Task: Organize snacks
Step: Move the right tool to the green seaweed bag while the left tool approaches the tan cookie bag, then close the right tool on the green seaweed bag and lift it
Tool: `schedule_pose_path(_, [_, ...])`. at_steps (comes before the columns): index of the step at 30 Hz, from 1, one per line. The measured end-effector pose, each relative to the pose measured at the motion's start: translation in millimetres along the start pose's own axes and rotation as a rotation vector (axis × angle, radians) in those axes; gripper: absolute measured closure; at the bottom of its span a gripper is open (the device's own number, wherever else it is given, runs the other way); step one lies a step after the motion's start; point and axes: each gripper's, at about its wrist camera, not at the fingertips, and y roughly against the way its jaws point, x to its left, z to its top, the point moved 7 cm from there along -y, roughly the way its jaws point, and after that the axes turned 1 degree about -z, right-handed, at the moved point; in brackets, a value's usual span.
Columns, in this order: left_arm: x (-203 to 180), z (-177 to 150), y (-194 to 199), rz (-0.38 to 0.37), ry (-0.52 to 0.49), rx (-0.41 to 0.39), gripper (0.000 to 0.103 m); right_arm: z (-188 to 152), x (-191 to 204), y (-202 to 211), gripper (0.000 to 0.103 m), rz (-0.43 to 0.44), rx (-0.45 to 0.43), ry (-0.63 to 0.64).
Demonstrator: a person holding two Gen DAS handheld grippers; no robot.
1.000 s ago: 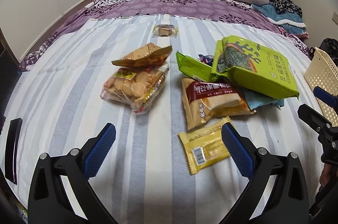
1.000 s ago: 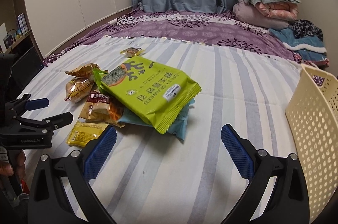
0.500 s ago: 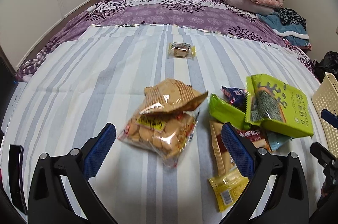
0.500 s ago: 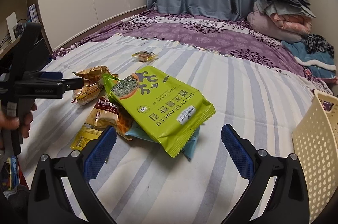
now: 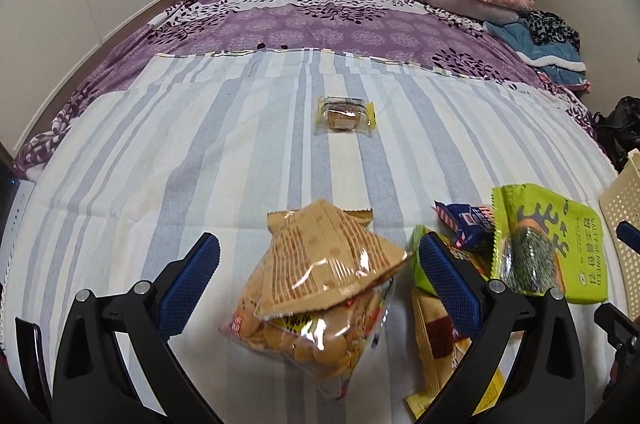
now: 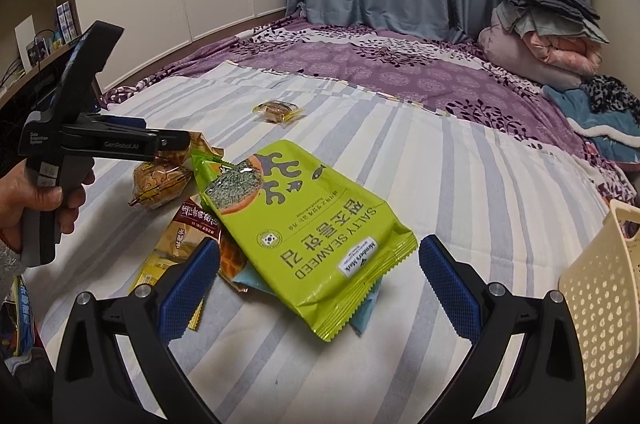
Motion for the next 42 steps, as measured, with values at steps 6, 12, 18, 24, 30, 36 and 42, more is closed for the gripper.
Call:
schedule_pose_path(6, [-2,6,-12,-0.026,0.007,0.021,0.014,8,1,-5,0.005,0.003,-0.002,0.025])
schedule_pose_path(12, [-4,4,-24,-0.041,0.015,0.052,0.036,17,0,-9,0.005,0.006,-0.005,0.053])
schedule_pose_path(18, [-4,6,-24,-0.046,0.013,0.037,0.04,23,1,-16,0.005,0.013,-0.001,0.078])
schedule_pose_path(24, [-1,9,-22,-0.046,0.017,0.03,0.043,25,5,-25,0.005,0.055,0.028,0.121])
schedule_pose_path(30, [0,8,-21,-0.056,0.025,0.026,0.043,30,23,-40,0.005,0.125,0.08,0.279])
schedule_pose_path(36, [3,8,-20,-0.07,0.028,0.025,0.043,21,35,-60,0.005,0.136,0.157,0.422])
schedule_pose_path(42, [6,9,-21,-0.076,0.045,0.027,0.043,20,22,-71,0.005,0.189,0.193,0.292])
